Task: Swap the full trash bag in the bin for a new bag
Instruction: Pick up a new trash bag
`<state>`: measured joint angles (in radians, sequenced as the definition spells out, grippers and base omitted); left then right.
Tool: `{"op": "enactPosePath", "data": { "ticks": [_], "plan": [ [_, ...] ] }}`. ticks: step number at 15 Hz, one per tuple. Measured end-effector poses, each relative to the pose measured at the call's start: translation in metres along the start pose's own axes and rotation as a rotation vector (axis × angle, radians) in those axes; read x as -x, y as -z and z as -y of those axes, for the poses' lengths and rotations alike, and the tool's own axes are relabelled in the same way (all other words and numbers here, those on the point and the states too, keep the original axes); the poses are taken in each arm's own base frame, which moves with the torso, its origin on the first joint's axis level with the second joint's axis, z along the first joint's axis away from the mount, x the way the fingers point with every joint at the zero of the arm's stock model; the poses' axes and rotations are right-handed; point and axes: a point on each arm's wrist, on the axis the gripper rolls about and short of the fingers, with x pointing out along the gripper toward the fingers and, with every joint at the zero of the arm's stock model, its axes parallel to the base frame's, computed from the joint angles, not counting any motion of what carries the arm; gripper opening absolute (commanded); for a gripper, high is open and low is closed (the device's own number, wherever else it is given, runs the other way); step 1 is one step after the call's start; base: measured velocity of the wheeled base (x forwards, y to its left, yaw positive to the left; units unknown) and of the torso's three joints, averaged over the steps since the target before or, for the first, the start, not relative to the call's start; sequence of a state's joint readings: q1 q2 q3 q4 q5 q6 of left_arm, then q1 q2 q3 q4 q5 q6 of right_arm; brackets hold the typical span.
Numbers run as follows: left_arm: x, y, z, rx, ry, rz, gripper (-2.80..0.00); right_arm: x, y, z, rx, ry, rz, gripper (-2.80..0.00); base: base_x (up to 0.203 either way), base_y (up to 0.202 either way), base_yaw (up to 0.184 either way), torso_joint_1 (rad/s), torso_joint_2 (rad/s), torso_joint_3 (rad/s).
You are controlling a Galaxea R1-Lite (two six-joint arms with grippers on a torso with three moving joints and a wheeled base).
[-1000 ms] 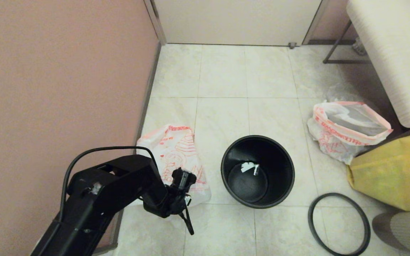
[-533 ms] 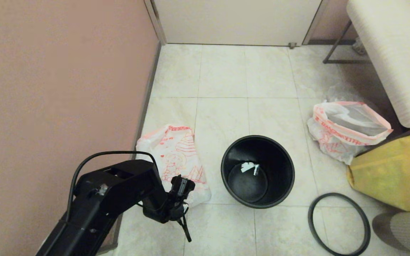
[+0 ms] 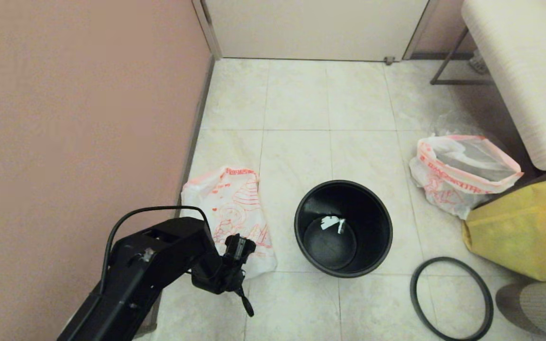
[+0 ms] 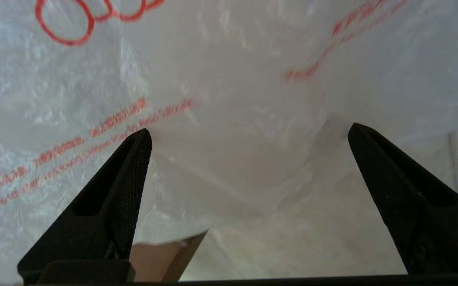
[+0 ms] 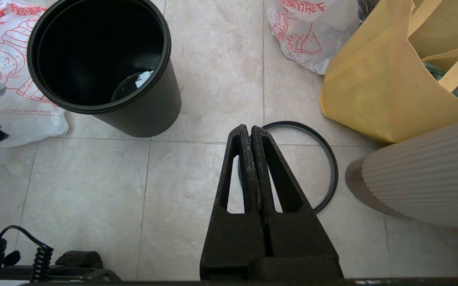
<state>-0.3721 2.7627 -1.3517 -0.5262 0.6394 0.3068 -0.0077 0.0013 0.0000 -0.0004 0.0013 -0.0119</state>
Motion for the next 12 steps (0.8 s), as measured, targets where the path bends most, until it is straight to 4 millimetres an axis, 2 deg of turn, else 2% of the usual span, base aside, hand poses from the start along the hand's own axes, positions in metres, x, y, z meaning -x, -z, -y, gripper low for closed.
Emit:
{"op": "enactPosePath", "data": {
  "ticks": [11, 12],
  "plan": [
    [-0.0120, -0.0004, 0.0036, -0.033, 0.001, -0.042, 0.00, 0.0000, 0.0000, 0.0000, 0.000, 0.000, 0.000, -2.80, 0.000, 0.000, 0.000, 0.000, 0.00, 0.000],
    [-0.0119, 0.0002, 0.0043, -0.034, 0.005, -0.044, -2.66, 0.0000, 0.0000, 0.0000, 0.000, 0.000, 0.000, -2.80, 0.000, 0.000, 0.000, 0.000, 0.00, 0.000]
  ]
}}
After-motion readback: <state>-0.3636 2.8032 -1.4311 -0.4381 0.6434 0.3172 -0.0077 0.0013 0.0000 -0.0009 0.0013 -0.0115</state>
